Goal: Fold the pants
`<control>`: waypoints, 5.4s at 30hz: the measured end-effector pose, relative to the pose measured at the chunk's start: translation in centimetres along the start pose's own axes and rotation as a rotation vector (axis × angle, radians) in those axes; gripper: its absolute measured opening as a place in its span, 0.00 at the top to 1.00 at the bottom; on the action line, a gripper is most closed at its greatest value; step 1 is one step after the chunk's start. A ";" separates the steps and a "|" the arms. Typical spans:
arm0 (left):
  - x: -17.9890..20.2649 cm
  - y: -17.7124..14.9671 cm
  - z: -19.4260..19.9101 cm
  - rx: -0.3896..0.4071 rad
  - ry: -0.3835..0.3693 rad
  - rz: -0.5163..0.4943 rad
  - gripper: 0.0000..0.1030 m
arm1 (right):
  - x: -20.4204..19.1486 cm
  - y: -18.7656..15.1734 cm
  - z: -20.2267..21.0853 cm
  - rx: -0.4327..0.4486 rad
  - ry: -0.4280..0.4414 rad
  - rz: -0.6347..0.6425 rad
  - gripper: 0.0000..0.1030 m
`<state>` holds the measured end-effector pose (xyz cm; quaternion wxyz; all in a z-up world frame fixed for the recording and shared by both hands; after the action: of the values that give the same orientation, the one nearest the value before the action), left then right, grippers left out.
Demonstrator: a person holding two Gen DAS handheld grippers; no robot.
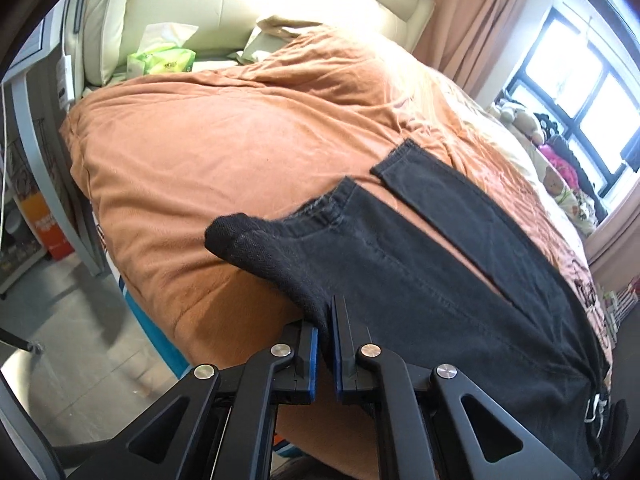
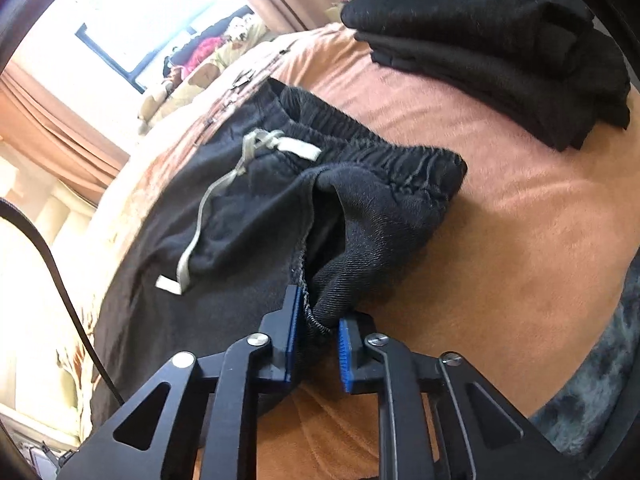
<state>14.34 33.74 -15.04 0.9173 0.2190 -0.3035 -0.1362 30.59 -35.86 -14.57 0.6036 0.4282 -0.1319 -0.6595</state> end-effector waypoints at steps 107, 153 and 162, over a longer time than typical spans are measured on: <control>24.4 16.5 -20.3 -0.049 0.037 -0.205 0.41 | -14.6 23.4 -16.6 0.032 -0.105 0.341 0.33; 11.5 7.6 -21.1 -0.304 -0.086 0.037 0.54 | -7.8 9.1 -5.5 -0.044 -0.070 0.081 0.33; 11.0 8.5 -22.1 -0.246 -0.098 0.082 0.62 | -5.3 8.7 -8.7 -0.027 0.012 -0.077 0.33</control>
<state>37.50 43.98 -21.40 0.9260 0.0853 -0.3378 -0.1455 42.32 -30.17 -11.58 0.5843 0.4285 -0.1028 -0.6815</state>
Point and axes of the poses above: each gripper's, at about its wrist camera, not at the fingertips, and z roughly against the way its jaws point, x to its right, y to its top, the point moved 5 cm from there along -z, roughly the way its jaws point, and after that the axes turned 15 degrees about z, right-handed, at the moved point
